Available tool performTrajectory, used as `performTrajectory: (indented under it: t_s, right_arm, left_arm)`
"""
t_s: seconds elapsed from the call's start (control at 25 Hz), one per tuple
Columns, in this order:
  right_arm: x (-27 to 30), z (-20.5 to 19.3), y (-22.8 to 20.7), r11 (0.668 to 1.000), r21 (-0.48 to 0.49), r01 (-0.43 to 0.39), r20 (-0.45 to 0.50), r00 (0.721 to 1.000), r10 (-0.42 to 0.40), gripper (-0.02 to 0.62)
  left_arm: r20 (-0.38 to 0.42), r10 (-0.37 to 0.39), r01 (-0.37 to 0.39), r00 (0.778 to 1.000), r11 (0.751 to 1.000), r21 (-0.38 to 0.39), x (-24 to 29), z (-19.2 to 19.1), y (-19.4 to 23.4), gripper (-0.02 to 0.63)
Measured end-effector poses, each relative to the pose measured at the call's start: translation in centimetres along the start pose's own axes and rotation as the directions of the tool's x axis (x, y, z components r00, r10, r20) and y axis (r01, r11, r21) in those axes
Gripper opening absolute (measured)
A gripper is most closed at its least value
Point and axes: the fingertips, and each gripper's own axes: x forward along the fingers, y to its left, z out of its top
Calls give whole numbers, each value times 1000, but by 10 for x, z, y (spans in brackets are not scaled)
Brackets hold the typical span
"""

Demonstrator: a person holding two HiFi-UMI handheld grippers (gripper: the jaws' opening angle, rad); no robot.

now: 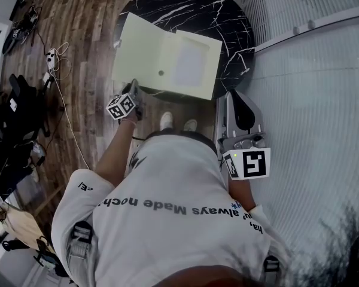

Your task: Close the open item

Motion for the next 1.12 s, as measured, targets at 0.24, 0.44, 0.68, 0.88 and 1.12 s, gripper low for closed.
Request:
performTrajectory:
  t_s: [0.24,0.44,0.68,0.88,1.12]
  right_arm:
    - [-8,2,-11,1000,5,-8,16,1000,7,2]
    - [-17,-1,-24,1000,10,-17,23,1000,17,2]
    - [-29,-1,-37,1000,15,-14,21,1000,13,2]
    - [-38,1,-51,1000,18,-8,23,1000,7,2]
    - [-47,-2,-65,1000,25,-4,25,1000,3,2]
  left_arm:
    - [-14,23,-21,1000,994,111,-1,3,-21,5]
    - [-75,127,-94,989,934,345,3,-4,-39,6]
    - [-93,170,-94,981,838,537,10,-4,-75,11]
    - [-128,199,-69,972,756,651,18,-15,-98,8]
    - [-192,242,4,951,613,790,28,-40,-128,13]
